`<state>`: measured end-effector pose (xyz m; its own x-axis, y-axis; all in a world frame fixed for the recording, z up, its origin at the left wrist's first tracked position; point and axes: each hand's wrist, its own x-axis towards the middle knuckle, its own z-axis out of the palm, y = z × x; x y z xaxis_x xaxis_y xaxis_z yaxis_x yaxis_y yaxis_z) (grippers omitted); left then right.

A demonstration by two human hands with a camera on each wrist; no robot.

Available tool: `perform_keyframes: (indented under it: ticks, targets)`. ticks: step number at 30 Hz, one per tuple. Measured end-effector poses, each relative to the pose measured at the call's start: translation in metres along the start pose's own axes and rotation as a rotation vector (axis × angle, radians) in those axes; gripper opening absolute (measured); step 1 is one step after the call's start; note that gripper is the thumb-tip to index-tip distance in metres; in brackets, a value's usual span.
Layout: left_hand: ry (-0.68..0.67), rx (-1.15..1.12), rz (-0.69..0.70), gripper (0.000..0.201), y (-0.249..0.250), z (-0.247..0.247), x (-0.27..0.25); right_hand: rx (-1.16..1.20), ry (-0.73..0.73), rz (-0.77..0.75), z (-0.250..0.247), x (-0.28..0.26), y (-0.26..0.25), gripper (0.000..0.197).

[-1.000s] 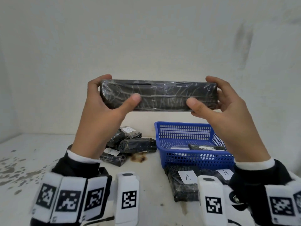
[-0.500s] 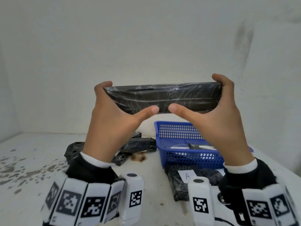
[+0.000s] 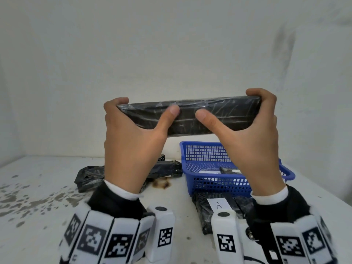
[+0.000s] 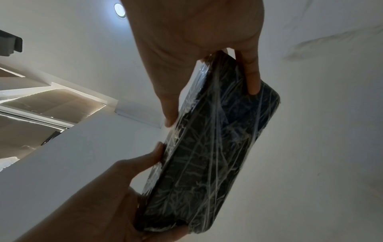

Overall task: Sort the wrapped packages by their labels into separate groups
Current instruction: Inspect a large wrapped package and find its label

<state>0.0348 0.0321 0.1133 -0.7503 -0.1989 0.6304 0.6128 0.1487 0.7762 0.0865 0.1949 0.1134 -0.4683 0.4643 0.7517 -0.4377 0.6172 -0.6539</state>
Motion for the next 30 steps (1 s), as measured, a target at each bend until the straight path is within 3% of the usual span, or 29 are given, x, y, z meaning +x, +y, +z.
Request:
perform_keyframes:
  ticks: [3,8,14,17,20,24,28,30]
  targets:
    - [0.015,-0.024,0.007,0.072,0.0,-0.001,0.002,0.03,0.047,-0.049,0.0,0.0,0.0,0.073]
    - [-0.011,-0.059,0.011,0.084,-0.004,-0.002,0.006,0.053,0.025,-0.07,-0.007,0.004,0.001,0.056]
    - [-0.021,-0.088,0.003,0.057,-0.006,-0.004,0.01,0.054,0.046,-0.115,-0.011,0.007,0.003,0.06]
    - [-0.027,-0.1,-0.011,0.053,-0.003,-0.004,0.01,0.09,0.041,-0.069,-0.014,0.01,0.002,0.066]
    - [-0.026,-0.155,-0.02,0.044,-0.002,-0.005,0.01,0.127,0.021,-0.06,-0.015,0.013,0.002,0.049]
    - [-0.053,-0.244,-0.093,0.03,0.0,-0.007,0.012,0.111,-0.007,0.004,-0.023,0.018,0.004,0.041]
    - [-0.082,-0.336,-0.067,0.042,0.003,-0.011,0.015,0.013,-0.042,0.033,-0.027,0.016,0.003,0.048]
    - [-0.107,-0.395,-0.056,0.043,0.002,-0.015,0.018,0.039,-0.069,0.063,-0.027,0.017,0.004,0.032]
